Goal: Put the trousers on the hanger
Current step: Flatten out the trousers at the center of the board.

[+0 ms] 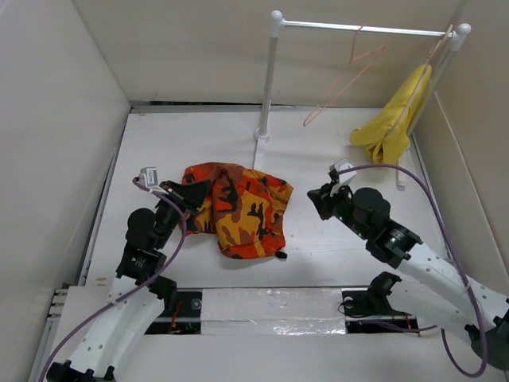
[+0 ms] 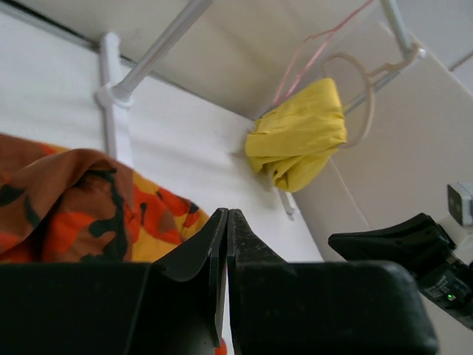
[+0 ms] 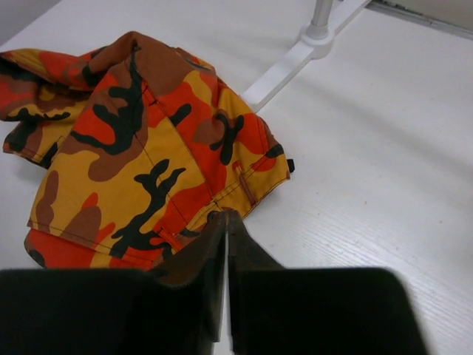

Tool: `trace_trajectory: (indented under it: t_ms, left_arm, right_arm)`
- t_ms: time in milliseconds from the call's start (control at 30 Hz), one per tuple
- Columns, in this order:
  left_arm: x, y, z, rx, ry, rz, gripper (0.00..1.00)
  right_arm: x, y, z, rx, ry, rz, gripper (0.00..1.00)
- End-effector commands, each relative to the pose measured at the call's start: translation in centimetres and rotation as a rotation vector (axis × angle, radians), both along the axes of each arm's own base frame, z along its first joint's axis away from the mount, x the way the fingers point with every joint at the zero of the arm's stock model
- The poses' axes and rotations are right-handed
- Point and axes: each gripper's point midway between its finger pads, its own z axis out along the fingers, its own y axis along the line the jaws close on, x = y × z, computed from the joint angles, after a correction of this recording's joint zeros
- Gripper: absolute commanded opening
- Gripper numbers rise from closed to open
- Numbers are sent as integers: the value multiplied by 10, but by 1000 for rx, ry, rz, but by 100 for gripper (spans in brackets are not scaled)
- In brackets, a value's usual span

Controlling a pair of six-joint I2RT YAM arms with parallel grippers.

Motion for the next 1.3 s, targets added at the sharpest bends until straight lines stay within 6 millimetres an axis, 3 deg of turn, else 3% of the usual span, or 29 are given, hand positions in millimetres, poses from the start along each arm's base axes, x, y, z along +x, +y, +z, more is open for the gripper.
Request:
trace_trajectory:
  t_ms: [0,67,100,133,200,233,267,333,367,400,467,500,533,600,633,867,1000,1133,1167,1267]
  left_arm:
    - [8,19,0,18,42,114,0]
    - [10,27,-8,33,87,163,0]
    - [11,34,-10,37,97,201,0]
    - [12,38,-16,41,115,223,0]
    - [11,47,-25,27,146,276,15]
    - [11,50,-32,29,160,293,23]
    - [12,56,-38,28,178,327,37]
    - [12,62,-49,32,211,358,51]
    - [12,65,-57,36,234,379,54]
    - [13,66,-63,25,252,386,57]
    - [14,69,-87,19,299,417,64]
    - [15,70,-94,18,316,426,66]
    - [15,72,-104,21,337,435,67]
    - [13,76,-115,36,372,461,69]
    - [13,77,-121,39,384,467,69]
    - [-8,91,-177,96,547,525,76]
    - [-11,87,-193,75,594,514,82]
    - [-14,90,-212,102,663,538,82]
    - [-15,90,-216,104,674,542,82]
    - [-14,89,-224,114,687,538,82]
  right_arm:
    - [5,12,-5,11,15,16,18]
    - [14,21,-19,3,37,15,42]
    - [16,25,-26,-2,53,19,70]
    - [17,28,-35,-10,71,26,79]
    - [22,42,-53,-4,112,49,92]
    - [25,45,-60,-1,127,46,92]
    - [32,47,-62,16,133,20,93]
    - [42,52,-89,-26,180,-5,94]
    - [53,57,-84,-10,165,-33,94]
    - [61,59,-108,-50,211,-57,95]
    - [78,60,-119,-69,225,-108,96]
    - [95,58,-116,-59,222,-133,96]
    - [101,59,-137,-86,257,-138,96]
    - [114,62,-138,-62,236,-133,96]
    - [121,56,-147,-66,247,-152,96]
    - [139,65,-167,-6,250,-72,96]
    - [145,77,-166,26,236,10,95]
    - [150,84,-152,30,191,50,88]
    - [151,85,-145,40,168,54,85]
    - [150,89,-127,62,109,82,59]
